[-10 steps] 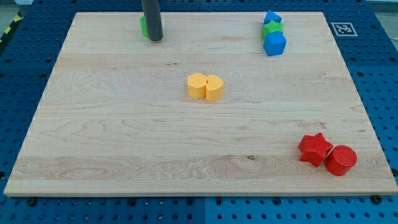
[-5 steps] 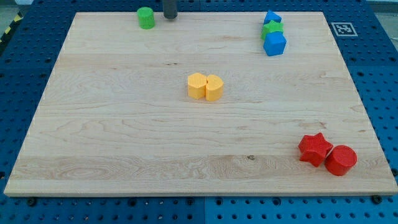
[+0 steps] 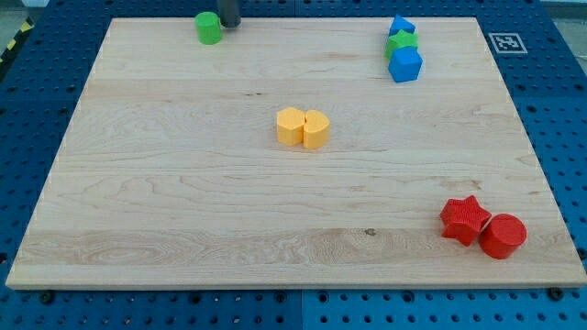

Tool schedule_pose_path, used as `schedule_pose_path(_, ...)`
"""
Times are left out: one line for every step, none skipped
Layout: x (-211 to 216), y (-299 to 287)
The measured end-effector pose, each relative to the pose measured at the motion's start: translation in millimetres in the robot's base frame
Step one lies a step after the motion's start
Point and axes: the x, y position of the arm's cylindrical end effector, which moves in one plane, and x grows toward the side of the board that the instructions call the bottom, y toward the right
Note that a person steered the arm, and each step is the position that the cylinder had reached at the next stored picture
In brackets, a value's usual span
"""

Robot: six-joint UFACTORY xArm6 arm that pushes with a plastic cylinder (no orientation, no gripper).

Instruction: Move your arm to the top center

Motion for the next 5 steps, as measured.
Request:
schedule_pose_path(4.5,6.9)
schedule_pose_path(12.8,7.9)
schedule_pose_path(20.0,7.9)
schedule_pose_path(20.0,7.9)
schedule_pose_path(20.0,1.3)
